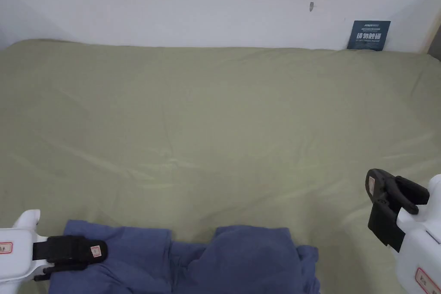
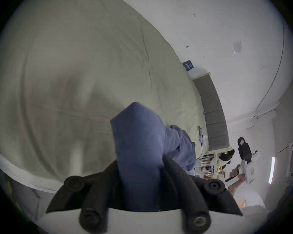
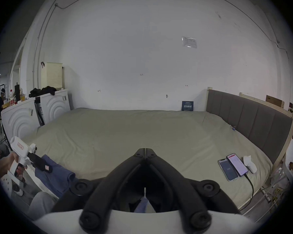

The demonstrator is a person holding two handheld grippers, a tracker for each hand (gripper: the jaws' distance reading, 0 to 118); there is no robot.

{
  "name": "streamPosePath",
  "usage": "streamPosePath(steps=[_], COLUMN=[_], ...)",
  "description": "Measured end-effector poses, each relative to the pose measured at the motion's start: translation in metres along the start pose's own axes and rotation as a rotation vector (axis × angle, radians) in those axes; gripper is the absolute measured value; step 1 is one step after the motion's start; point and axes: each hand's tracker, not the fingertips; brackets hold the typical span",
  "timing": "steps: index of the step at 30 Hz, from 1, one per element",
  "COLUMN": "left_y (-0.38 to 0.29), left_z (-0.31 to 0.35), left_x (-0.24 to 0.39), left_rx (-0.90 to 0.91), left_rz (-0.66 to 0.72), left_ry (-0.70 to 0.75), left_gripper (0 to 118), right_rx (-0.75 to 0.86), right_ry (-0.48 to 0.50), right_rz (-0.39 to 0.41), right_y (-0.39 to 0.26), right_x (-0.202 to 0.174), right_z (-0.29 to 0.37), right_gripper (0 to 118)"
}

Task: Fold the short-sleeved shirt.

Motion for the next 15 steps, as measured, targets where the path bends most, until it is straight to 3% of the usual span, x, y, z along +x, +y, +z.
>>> streamPosePath(steps=[4,9,15], left_y=[0.004,-0.003,-0.019], left_z=[0.006,-0.003,-0.036], left_x=[0.023,0.094,0.177], left_rx=[0.009,-0.065,-0.121], left_rz=[-0.075,-0.311,-0.35], left_ry=[0.032,0.147,0.358], left_gripper=[13,13,13], right_rx=[0.001,0.006,0.019], right_ry=[0.01,0.006,-0.008], right_rz=[-0.002,-0.004,-0.026], right_y=[0.0,0.0,0.001], right_x=[-0.001,0.003,0.013], right_z=[0.002,0.007,0.015], right_gripper=[1,1,1])
